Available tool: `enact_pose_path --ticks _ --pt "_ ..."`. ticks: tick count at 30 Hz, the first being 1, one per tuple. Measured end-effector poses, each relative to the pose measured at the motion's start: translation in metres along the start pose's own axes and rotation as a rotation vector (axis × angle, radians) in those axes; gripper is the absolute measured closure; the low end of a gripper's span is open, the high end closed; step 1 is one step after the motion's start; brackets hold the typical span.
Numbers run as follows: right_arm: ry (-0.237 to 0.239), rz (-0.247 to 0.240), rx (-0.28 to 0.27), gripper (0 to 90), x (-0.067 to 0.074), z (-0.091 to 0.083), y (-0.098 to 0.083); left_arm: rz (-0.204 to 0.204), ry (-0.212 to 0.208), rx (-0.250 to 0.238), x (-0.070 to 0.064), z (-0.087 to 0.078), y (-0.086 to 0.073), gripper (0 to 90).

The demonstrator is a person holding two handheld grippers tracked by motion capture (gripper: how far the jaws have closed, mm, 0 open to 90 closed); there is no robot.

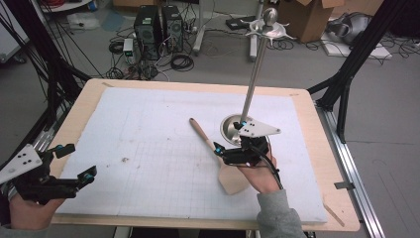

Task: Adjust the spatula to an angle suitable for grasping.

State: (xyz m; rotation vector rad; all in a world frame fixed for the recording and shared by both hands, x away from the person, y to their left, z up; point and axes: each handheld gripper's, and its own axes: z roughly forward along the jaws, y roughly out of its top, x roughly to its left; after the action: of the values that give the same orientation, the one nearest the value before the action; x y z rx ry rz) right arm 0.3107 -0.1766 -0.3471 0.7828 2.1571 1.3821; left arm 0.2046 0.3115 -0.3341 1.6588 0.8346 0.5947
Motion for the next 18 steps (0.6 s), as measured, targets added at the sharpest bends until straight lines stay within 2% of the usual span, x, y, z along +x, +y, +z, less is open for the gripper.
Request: enact_pose_path --ticks 18 --pt "0.008 -0.002 0.02 9.6 -0.003 0.013 -0.003 0.003 -0.003 0.003 -0.001 0.001 0.0 1.7"
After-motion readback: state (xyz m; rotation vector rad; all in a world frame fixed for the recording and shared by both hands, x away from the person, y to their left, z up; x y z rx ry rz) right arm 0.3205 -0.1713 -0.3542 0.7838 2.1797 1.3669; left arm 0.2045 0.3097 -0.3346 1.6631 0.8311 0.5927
